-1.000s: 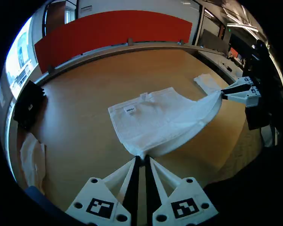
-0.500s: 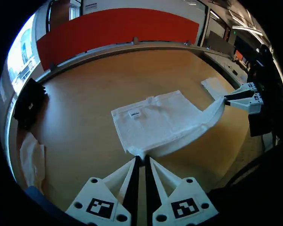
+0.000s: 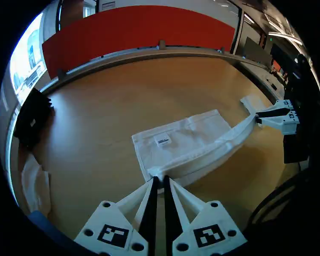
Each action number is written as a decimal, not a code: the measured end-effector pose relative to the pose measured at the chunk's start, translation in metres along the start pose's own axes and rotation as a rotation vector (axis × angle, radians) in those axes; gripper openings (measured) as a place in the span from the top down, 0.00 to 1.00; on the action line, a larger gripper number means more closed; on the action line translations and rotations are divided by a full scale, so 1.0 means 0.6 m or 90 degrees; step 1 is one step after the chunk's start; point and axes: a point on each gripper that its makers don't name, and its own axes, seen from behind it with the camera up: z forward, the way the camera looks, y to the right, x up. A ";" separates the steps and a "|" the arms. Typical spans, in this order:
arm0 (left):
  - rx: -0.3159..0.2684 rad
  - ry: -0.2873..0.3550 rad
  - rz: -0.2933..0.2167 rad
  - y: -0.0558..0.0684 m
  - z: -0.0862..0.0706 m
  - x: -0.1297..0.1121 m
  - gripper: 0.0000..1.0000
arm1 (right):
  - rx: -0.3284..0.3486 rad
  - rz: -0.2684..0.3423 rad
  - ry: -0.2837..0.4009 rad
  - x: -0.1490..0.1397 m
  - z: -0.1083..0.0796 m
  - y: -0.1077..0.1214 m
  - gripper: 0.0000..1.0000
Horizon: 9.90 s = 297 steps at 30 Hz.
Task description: Fold towel
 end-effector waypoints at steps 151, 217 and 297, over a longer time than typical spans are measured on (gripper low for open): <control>0.150 -0.029 -0.149 -0.151 -0.034 -0.201 0.08 | 0.044 -0.075 -0.130 -0.160 0.079 0.019 0.54; 0.144 0.008 -0.193 -0.163 -0.081 -0.203 0.08 | 0.079 -0.271 -0.012 0.114 0.089 -0.092 0.96; 0.158 0.050 -0.257 -0.183 -0.136 -0.205 0.08 | 0.187 -0.281 -0.132 -0.012 0.201 -0.244 0.40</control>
